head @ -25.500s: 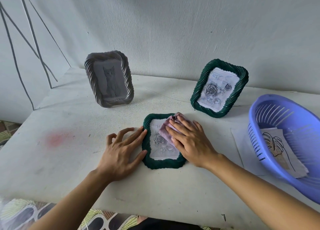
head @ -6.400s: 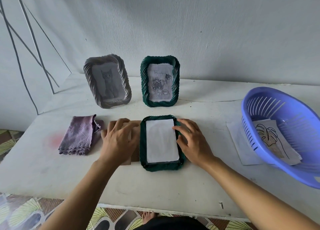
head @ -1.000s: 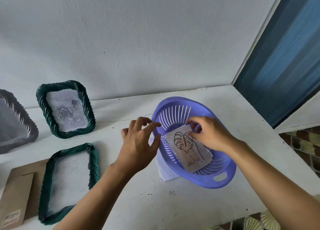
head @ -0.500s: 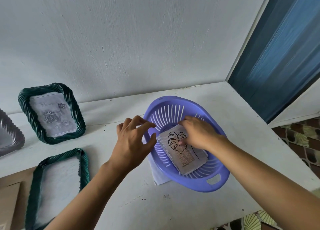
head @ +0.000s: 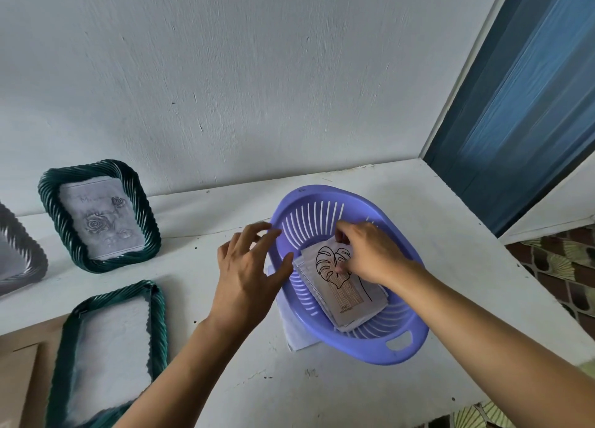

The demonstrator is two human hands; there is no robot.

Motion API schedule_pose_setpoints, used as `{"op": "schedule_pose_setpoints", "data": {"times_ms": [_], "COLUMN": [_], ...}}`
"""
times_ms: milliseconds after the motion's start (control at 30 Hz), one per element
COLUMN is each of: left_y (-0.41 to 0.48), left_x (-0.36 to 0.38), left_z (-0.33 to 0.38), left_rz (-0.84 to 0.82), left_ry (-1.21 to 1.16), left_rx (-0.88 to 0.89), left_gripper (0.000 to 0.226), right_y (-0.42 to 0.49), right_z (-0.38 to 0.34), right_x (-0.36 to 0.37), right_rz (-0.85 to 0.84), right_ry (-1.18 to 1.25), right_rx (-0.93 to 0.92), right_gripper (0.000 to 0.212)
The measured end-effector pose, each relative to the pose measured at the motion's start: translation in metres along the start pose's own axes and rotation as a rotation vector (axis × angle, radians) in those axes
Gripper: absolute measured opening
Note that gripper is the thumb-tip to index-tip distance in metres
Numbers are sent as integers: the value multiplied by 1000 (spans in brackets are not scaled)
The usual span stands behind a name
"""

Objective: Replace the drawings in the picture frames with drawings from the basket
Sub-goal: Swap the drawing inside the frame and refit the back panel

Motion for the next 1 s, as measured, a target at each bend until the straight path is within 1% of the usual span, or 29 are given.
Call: {"op": "schedule_pose_setpoints", "data": {"times_ms": [100,200,267,367,467,567,633,700,733,800,933,1000], "left_y": [-4,-5,-5,-4,-2,2,4,3,1,-5,-19,-25], "left_x": [1,2,1,1,-2,-13,-23,-40,-50,-67,-85,-90], "left_z": [0,-1,0,1,1,-4,-6,-3,0,12,26,22], "left_rz": [-5,10,0,-19,-19,-49,-57,-6,26,42,-100,-127], "left_ry": [42,80,74,29,-3,-172,-259,-293,-308,-344,-454,-510], "left_rx": [-24,-26,-32,-42,-19,-79,-123,-133,-127,-109,-149,-184], "left_gripper": [50,54,53,46,46,47,38,26,24,30,42,39], "right_y": [2,4,2,-2,-8,-15,-19,-23,-24,-25,-31,-37], "right_z": [2,4,2,-3,-9,-24,-37,-51,-59,-74,-116,-137], "right_x": [-2,-13,-22,-34,-43,-50,-55,-60,-61,-63,-58,-53], "right_rz": [39,98,144,231,297,317,337,358,363,352,254,200], "right_ry": [25,88,162,369,619,865,974,1046,1076,1106,1180,1213], "right_rx": [-32,-36,-36,26,107,113,87,63,51,35,4,-3], "right_gripper": [48,32,23,14,11,9,8,11,12,11,6,13]}}
Point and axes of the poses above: each hand's wrist, its own y-axis towards the middle knuckle, its own x-axis out of the palm, z = x × y, the point moved 6 cm from there along y, towards the middle knuckle
